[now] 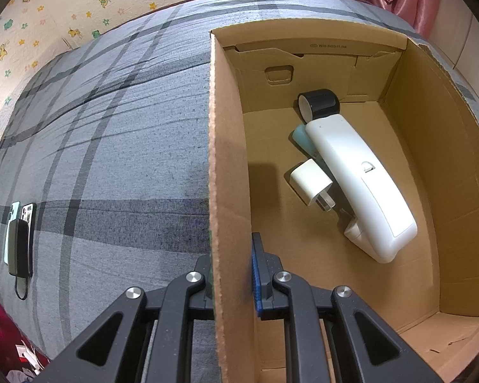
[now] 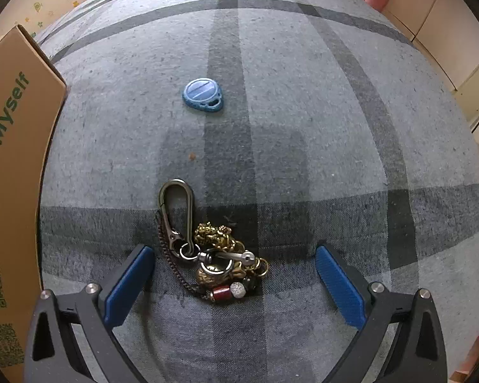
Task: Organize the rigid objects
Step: 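Move the right gripper back to the brass keychain on the bed, then grasp the brass keychain by its chain with the right gripper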
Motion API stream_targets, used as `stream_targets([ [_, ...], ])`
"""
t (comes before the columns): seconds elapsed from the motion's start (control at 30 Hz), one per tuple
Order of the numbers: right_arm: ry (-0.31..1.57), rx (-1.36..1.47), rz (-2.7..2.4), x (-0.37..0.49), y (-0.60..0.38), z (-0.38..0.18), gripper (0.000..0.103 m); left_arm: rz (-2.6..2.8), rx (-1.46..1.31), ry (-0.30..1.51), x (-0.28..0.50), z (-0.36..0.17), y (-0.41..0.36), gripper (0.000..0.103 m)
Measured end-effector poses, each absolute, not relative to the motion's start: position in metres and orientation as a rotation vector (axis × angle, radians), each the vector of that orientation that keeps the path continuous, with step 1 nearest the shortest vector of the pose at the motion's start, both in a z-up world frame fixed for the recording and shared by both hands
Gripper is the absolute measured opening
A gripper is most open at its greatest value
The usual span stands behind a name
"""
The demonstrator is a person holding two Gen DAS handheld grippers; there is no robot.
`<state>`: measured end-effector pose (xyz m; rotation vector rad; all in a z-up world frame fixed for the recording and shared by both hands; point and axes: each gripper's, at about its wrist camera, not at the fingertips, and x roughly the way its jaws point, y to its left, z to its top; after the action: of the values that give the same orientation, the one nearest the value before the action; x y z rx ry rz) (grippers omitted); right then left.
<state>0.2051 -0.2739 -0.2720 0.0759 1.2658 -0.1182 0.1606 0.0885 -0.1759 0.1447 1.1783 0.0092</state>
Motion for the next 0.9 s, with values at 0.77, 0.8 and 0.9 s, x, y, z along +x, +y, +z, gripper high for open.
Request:
stream_targets([
  [0.77,1.186,0.142,-0.111,0.172,-0.272,-0.234,0.023,0.009,0.139,1.181,0.161,-0.176,0.09,0.015],
  [0.8,1.185,0.141,-0.108,0.171,-0.272,-0.232,0.023,0.009,0.14,1.181,0.161,-0.176,0.09,0.015],
  [0.9,1.184,0.124,-0.103,0.172,-0.268,-0.224,0.008,0.008,0.14,1.181,0.161,-0.177,0.09,0.015],
])
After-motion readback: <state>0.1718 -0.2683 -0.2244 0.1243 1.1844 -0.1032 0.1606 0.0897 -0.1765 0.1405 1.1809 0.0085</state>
